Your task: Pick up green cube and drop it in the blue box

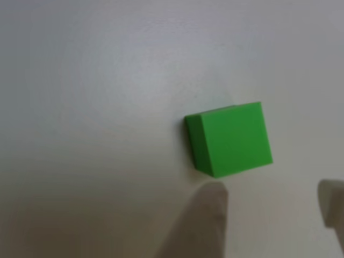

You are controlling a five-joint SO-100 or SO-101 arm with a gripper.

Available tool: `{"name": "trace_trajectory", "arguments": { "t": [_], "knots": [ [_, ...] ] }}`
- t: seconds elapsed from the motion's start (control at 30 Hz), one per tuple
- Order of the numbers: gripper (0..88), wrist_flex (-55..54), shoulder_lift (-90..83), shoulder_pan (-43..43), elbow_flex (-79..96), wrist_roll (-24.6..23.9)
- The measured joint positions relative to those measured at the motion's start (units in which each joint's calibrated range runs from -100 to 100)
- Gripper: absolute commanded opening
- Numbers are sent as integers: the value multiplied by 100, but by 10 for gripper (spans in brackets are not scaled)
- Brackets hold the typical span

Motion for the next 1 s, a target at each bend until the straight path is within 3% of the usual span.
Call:
{"name": "trace_trajectory", "arguments": {
  "t": [0.43,0.67,1.0],
  "knots": [
    [193,0,0,0,0,-20],
    [265,0,0,0,0,-234],
    [268,0,0,0,0,-254]
  ]
}}
